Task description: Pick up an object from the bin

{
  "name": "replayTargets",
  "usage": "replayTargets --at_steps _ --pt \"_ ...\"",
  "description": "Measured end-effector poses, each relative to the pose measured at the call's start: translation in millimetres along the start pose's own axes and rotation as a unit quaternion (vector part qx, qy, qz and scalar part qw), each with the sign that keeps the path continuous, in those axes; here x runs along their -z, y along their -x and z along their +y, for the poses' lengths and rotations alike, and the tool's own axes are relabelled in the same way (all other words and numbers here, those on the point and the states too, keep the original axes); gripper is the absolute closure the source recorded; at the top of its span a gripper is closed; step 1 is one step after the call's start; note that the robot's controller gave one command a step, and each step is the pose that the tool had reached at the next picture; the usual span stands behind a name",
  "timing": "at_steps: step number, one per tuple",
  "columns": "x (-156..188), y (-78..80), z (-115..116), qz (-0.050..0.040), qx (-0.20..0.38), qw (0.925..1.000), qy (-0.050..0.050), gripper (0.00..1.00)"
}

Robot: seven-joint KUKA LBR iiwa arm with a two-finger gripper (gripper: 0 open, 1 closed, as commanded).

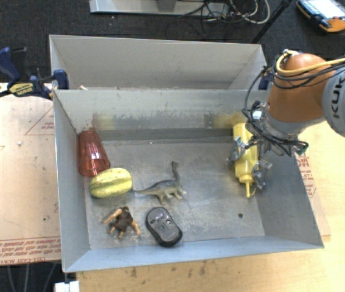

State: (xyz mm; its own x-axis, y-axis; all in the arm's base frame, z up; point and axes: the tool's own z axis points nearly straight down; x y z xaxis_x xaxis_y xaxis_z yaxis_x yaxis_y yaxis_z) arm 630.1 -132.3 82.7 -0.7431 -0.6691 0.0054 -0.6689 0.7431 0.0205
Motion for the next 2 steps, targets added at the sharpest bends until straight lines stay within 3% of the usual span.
replayTargets --at_steps 2 --pt "-0.3 -0.2 -0.2 -0.0003 0.0 1.0 0.0 1.0"
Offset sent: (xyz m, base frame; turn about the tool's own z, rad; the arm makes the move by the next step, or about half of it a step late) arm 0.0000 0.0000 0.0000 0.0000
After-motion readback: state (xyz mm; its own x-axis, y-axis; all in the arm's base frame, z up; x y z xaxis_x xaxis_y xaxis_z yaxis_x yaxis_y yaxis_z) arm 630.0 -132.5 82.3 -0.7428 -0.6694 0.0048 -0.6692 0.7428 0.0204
